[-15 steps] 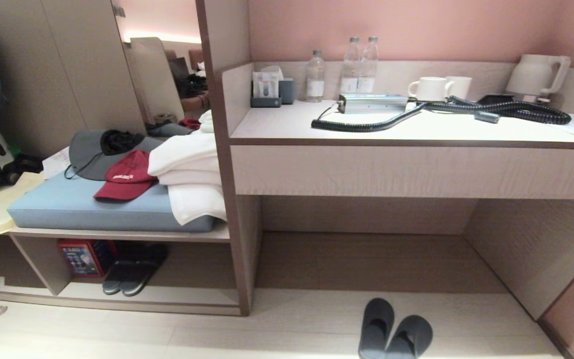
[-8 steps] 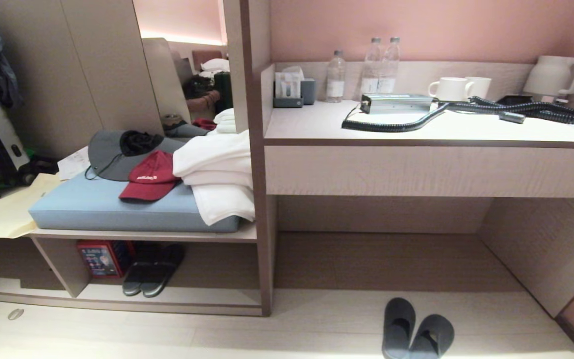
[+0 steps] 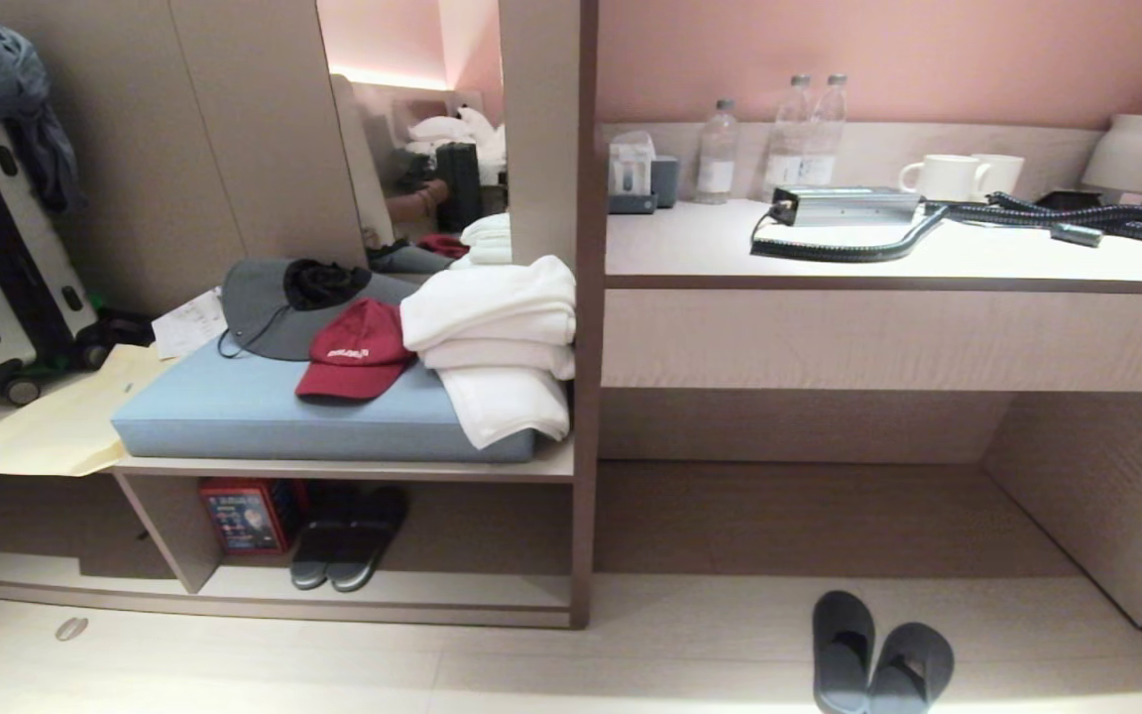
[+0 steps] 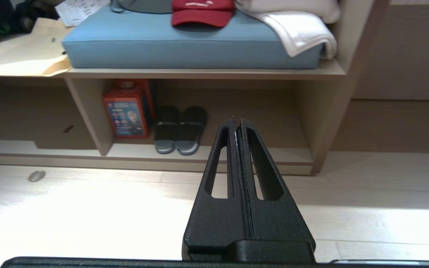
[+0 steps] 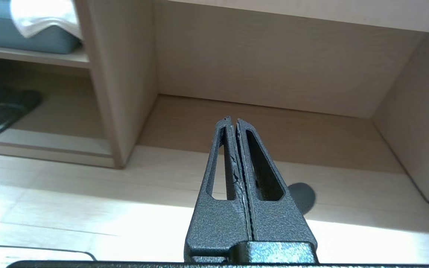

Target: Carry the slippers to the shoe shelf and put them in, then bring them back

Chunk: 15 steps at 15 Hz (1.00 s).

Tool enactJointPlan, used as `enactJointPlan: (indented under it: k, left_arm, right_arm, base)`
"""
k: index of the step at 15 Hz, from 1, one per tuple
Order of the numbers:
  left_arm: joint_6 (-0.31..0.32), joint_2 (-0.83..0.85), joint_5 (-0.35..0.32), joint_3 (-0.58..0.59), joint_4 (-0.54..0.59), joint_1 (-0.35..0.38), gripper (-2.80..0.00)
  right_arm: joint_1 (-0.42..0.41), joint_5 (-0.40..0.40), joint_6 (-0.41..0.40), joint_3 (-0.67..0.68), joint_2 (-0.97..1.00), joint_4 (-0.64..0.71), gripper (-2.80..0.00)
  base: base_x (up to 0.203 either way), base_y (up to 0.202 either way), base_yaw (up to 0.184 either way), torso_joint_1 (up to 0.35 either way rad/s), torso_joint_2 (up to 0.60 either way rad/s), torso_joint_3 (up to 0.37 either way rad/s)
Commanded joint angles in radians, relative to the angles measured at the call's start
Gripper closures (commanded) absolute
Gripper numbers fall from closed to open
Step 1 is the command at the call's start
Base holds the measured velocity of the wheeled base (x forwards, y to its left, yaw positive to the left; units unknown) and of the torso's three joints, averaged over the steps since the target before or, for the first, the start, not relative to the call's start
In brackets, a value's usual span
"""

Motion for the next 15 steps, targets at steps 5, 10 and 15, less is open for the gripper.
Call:
enactJointPlan:
  k: [5, 10, 15]
  left_arm:
    - [0.000, 0.000, 0.000, 0.000, 0.000, -0.001, 0.00]
    - [0.000, 0.000, 0.000, 0.000, 0.000, 0.001, 0.00]
    - [0.000, 0.000, 0.000, 0.000, 0.000, -0.001, 0.00]
  right_arm:
    - [0.000, 0.001, -0.001, 0.000, -0.002, 0.000, 0.00]
    - [0.000, 0.001, -0.001, 0.000, -0.002, 0.000, 0.00]
    - [0.000, 0.001, -0.001, 0.000, -0.002, 0.000, 0.00]
  base:
    - [0.000, 0.196, -0.001, 0.004, 0.00, 0.003]
    - [0.000, 0.195, -0.001, 0.002, 0.00, 0.003]
    - [0.000, 0.197, -0.002, 0.003, 0.00, 0.003]
